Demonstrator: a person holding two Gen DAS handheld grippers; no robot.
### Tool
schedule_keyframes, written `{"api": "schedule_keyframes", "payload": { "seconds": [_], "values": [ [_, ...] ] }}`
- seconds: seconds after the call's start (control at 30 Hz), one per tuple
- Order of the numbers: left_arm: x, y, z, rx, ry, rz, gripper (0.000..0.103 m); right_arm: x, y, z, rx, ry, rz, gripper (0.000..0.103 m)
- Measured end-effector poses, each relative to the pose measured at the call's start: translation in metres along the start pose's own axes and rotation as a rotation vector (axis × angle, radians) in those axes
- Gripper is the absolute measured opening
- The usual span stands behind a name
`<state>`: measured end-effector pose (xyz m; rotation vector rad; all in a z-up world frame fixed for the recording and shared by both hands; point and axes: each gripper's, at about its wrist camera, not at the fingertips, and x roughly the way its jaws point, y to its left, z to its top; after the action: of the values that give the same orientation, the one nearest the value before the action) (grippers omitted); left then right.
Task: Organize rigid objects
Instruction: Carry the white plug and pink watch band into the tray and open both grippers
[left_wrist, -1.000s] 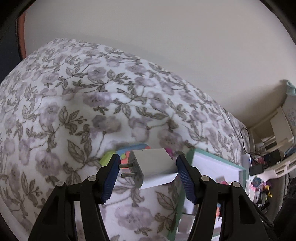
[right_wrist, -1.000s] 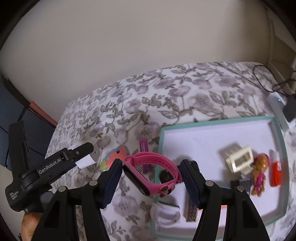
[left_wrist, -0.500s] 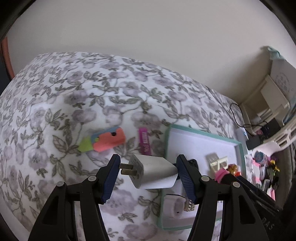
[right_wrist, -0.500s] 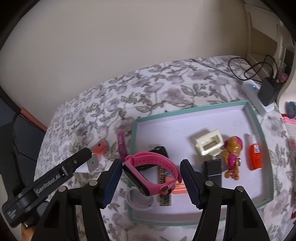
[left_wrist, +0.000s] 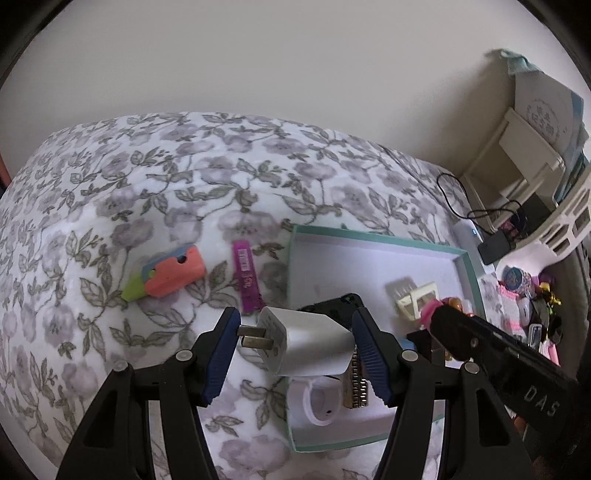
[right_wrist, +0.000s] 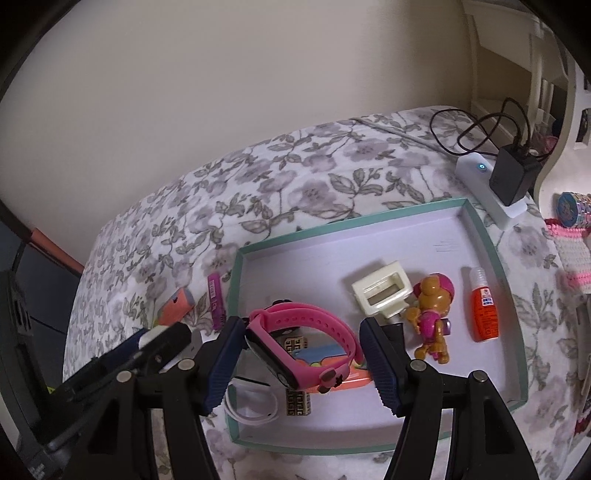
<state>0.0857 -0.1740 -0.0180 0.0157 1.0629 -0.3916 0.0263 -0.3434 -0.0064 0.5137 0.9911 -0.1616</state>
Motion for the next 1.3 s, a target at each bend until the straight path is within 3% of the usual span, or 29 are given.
{"api": "schedule_keyframes", "payload": {
  "seconds": [0.27,0.63,1.3],
  "values": [
    [0.014,-0.026,-0.008,0.07,0.028,-0.014,0.064,0.011,-0.033,0.001,0.081,0.025,-0.043,0.069],
    [0.033,-0.047,-0.017,0.13,0.071,-0.026,0.064,0.01,-0.067,0.002,0.165,-0.005,-0.132,0.069],
    [0.043,-0.048,-0.018,0.139,0.093,-0.02,0.064,0.022,-0.068,0.002,0.148,0.015,-0.164,0.069]
  ]
}}
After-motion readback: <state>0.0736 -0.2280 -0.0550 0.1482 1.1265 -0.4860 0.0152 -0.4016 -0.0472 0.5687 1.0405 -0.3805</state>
